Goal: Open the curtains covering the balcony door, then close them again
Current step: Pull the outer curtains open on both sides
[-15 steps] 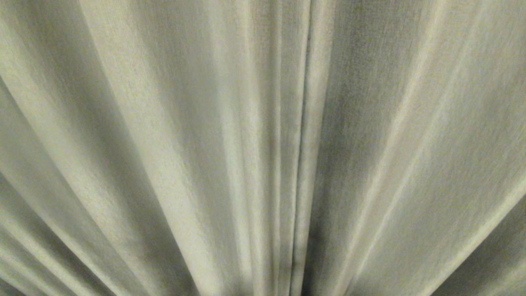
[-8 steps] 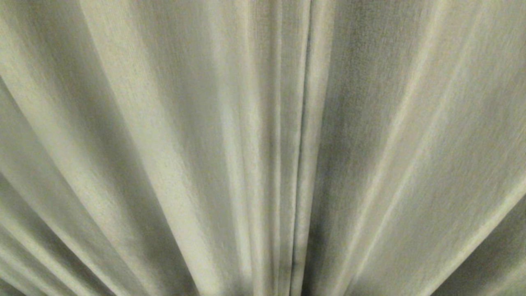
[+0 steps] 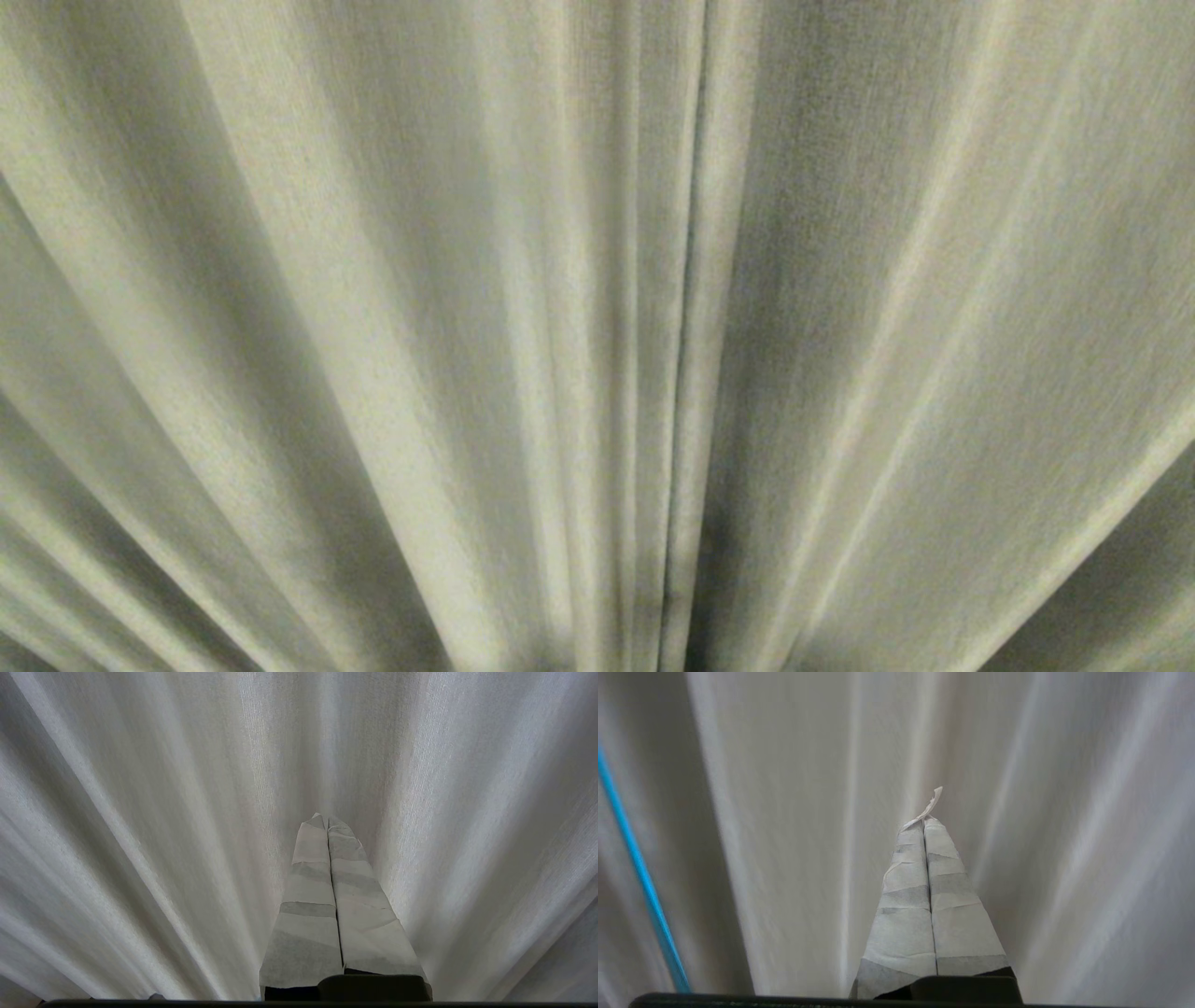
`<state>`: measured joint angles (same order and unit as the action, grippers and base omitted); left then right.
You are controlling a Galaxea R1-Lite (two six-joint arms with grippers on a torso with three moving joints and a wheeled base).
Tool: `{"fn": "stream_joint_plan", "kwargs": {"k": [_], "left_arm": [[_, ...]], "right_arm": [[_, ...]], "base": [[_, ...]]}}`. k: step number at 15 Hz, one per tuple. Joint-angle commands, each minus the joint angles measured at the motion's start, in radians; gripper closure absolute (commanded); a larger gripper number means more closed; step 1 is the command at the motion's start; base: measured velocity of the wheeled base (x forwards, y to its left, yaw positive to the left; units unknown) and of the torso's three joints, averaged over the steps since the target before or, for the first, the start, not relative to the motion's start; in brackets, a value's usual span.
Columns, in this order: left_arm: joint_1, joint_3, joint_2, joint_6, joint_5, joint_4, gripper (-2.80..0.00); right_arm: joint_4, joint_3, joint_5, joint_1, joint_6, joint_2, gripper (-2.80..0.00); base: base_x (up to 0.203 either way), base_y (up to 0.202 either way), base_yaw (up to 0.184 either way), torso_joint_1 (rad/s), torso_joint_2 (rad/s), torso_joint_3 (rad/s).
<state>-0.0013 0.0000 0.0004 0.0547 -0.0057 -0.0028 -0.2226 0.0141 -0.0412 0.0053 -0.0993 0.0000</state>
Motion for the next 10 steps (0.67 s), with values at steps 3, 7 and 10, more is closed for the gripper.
{"fn": "stream_joint_plan", "kwargs": {"k": [3,7,10], "left_arm": [[0.000,0.000,0.000,-0.001,0.000,0.000,0.00],[0.000,0.000,0.000,0.001,0.000,0.000,0.00],[0.000,0.000,0.000,-0.001,0.000,0.000,0.00]], "right_arm": [[0.129,0.175,-0.048,0.001,-0.004,0.003,0.00],[0.210,0.320,-0.105,0.003,-0.006,0.159,0.00],[0.120,0.412,-0.109,0.028,-0.003,0.379,0.00]], "base": [[0.000,0.000,0.000,0.000,0.00,0.000],[0.000,0.000,0.000,0.000,0.00,0.000],[0.000,0.000,0.000,0.000,0.00,0.000]]}}
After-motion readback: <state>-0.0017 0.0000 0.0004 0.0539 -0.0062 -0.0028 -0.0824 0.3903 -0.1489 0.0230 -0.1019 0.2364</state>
